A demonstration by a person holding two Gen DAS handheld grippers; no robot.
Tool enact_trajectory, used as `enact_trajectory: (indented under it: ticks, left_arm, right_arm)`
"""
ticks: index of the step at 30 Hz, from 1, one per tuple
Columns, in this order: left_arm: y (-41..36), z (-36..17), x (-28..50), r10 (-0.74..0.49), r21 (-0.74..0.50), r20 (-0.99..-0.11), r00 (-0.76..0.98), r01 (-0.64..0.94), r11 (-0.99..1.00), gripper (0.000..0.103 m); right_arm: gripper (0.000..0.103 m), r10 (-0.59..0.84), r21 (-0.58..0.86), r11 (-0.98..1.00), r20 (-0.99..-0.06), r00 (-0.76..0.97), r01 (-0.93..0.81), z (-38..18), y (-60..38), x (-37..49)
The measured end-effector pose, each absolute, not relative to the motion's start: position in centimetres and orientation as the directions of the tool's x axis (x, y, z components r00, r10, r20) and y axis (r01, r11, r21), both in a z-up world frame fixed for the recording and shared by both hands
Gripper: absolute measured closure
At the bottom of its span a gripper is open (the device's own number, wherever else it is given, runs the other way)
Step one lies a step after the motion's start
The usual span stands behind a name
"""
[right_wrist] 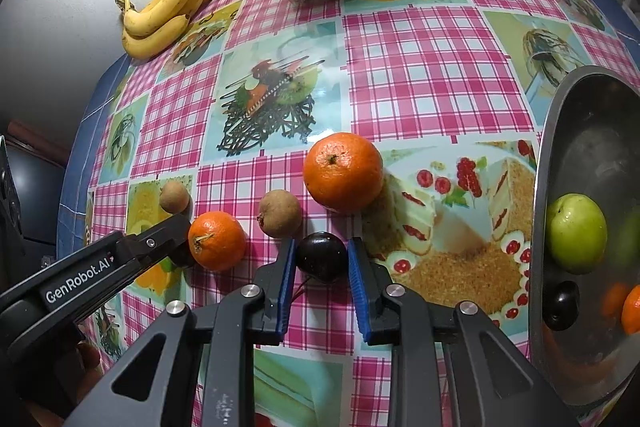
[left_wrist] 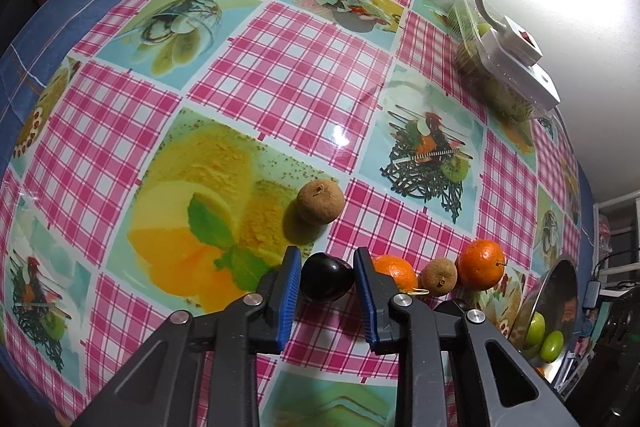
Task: Organize fruits
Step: 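Carry the dark plum and dark cherry in both tools over the steel bowl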
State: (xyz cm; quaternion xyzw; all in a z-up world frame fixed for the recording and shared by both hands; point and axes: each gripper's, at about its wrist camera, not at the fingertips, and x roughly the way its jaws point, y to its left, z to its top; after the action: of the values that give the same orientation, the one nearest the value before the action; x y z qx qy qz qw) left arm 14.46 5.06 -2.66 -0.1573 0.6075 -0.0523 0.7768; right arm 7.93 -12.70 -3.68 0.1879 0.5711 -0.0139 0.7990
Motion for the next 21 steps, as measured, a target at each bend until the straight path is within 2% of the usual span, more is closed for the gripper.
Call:
enact_trajectory:
  ticks: [21]
  left_arm:
    - [6.4,2.1,13.5,-0.244,-0.308,-0.889,0.387,-0.112,0.945,0.075]
  right_arm:
    - [0.076,0.16,0.281,0.932,-0.887,0.434,0.229,1.0,-13.6,6.7]
